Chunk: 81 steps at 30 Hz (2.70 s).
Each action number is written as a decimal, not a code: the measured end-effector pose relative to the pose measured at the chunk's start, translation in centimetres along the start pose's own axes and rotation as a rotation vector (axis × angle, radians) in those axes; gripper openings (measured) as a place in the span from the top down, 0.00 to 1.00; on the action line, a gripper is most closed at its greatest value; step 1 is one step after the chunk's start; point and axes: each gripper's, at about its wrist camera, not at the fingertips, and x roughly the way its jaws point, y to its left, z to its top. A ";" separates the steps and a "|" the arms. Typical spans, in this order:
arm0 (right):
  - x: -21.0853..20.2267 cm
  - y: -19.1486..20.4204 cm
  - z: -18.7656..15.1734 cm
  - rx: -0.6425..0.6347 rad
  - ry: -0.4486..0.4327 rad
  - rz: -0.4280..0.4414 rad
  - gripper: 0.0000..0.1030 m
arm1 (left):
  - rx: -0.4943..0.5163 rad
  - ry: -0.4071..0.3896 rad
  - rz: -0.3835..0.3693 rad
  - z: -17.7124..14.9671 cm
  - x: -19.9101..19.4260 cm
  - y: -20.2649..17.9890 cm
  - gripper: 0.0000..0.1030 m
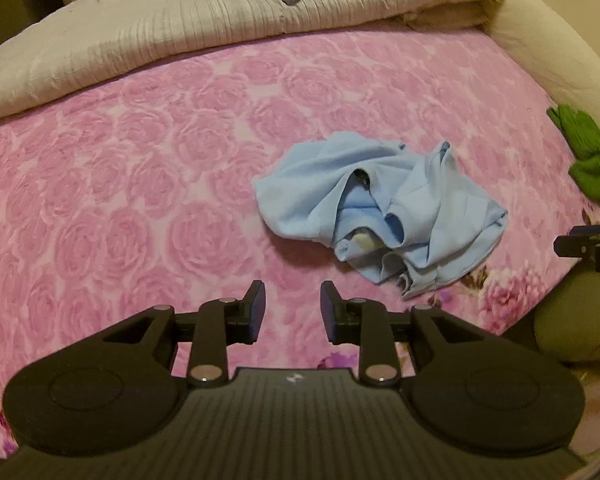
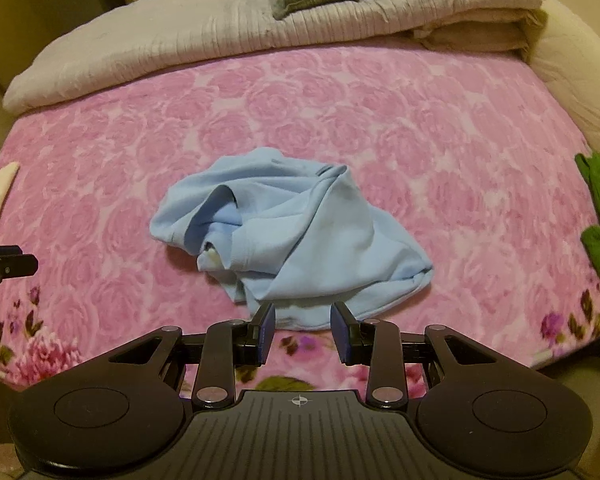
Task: Fold clothes
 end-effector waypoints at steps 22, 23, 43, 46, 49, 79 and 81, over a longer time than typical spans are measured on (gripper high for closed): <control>6.6 -3.4 0.5 0.049 0.044 -0.069 0.66 | 0.088 -0.031 -0.042 -1.4 10.1 2.1 0.71; 7.0 -3.5 1.0 0.022 0.025 -0.072 0.66 | 0.110 -0.034 -0.031 -1.3 10.9 1.8 0.71; 19.0 -5.6 8.4 -0.076 -0.138 -0.149 0.45 | 0.406 -0.010 -0.007 0.4 23.5 0.3 0.65; 19.8 -6.3 9.9 -0.003 -0.178 -0.182 0.45 | 0.405 -0.016 -0.020 0.8 24.2 0.6 0.65; 21.9 -6.6 10.7 0.007 -0.093 -0.168 0.45 | 0.432 -0.019 -0.025 1.1 24.8 0.4 0.65; 12.4 -18.2 13.7 0.036 -0.178 -0.622 0.97 | 0.214 -0.347 -0.141 14.6 21.4 0.2 0.70; 12.9 -20.5 13.0 0.110 -0.105 -0.589 0.97 | 0.262 -0.312 -0.122 14.0 22.4 -0.4 0.70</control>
